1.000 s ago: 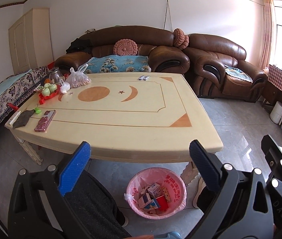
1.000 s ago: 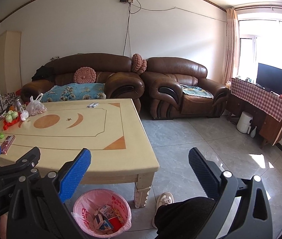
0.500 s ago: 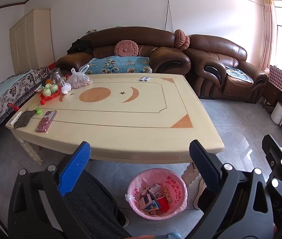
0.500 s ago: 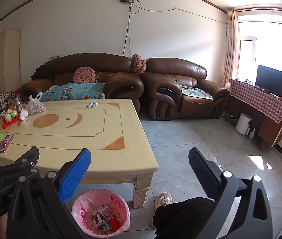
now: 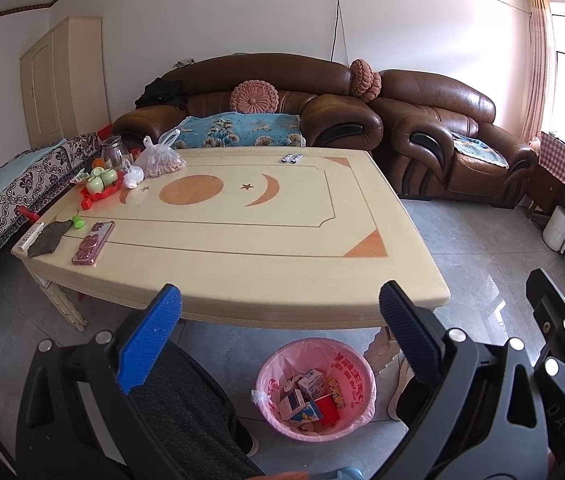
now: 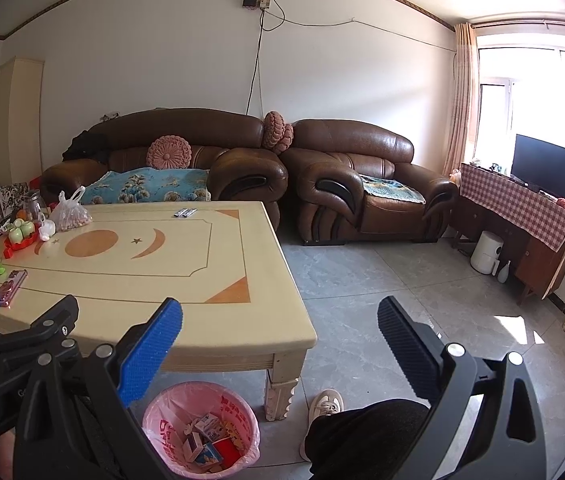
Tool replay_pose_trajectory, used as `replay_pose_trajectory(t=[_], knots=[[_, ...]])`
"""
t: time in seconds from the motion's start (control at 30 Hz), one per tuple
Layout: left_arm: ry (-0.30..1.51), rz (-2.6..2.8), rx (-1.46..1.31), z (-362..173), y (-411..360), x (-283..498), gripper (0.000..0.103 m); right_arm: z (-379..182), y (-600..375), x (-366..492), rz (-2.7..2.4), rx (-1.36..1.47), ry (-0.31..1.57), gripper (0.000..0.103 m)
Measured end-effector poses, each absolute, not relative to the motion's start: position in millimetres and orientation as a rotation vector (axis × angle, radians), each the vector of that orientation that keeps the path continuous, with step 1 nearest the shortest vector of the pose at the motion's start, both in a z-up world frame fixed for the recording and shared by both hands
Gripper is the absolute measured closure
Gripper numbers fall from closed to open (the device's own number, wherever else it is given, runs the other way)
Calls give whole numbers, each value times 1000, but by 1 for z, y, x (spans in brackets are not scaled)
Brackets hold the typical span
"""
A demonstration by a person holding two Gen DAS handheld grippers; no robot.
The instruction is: Collect trash
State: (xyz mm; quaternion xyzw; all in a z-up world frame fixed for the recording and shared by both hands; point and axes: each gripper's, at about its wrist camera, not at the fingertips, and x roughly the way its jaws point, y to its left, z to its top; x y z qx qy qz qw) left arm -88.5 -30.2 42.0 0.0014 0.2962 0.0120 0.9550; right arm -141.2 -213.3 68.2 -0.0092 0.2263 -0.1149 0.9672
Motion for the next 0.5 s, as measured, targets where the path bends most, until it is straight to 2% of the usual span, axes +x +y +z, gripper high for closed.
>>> replay_pose_trajectory(t=[0.5], knots=[[597,34,10,43,-30,-89,6,69,-215,-141,-232,-25,452,7]])
